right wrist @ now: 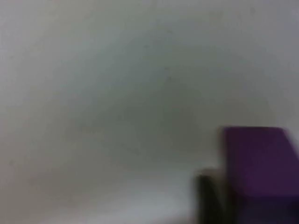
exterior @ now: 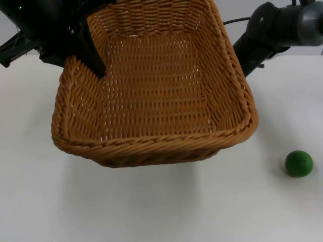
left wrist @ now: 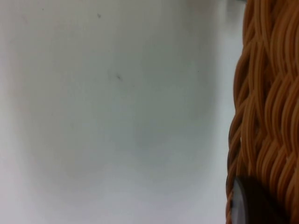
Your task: Pick up the basket with the left hand and place the triangular block into the basket with the right hand.
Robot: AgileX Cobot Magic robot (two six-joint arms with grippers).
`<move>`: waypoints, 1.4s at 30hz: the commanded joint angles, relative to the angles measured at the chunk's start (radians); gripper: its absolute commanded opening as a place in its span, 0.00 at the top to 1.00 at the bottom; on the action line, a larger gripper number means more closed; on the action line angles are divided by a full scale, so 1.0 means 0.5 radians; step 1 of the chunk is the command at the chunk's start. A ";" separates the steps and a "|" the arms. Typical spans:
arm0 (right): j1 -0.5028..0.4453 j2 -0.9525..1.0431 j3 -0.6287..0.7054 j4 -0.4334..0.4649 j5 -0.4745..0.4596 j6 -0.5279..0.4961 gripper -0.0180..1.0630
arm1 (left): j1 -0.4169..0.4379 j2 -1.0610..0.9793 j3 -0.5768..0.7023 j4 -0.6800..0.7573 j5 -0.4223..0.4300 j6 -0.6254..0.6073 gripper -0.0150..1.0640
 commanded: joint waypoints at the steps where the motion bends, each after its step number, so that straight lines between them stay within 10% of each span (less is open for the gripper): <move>1: 0.009 -0.002 -0.012 -0.045 -0.048 0.047 0.92 | 0.004 -0.020 -0.015 -0.078 -0.018 -0.026 0.99; 6: -0.013 -0.013 -0.012 -0.050 -0.099 0.182 0.98 | 0.004 -0.020 -0.015 -0.078 -0.018 -0.034 0.99; 14: -0.093 -0.123 -0.012 -0.485 0.160 0.940 0.98 | 0.004 -0.020 -0.015 -0.078 -0.014 -0.038 0.99; 24: -0.244 -0.402 0.127 -0.552 0.396 1.623 0.98 | 0.004 -0.020 -0.015 -0.042 -0.008 -0.046 0.99; 34: -0.244 -1.448 1.332 -0.772 -0.271 2.055 0.98 | 0.004 -0.020 -0.015 -0.009 -0.007 -0.007 0.99; 42: -0.244 -2.276 2.105 -0.772 -0.439 2.106 0.98 | -0.013 -0.020 -0.015 -0.017 -0.027 0.027 0.99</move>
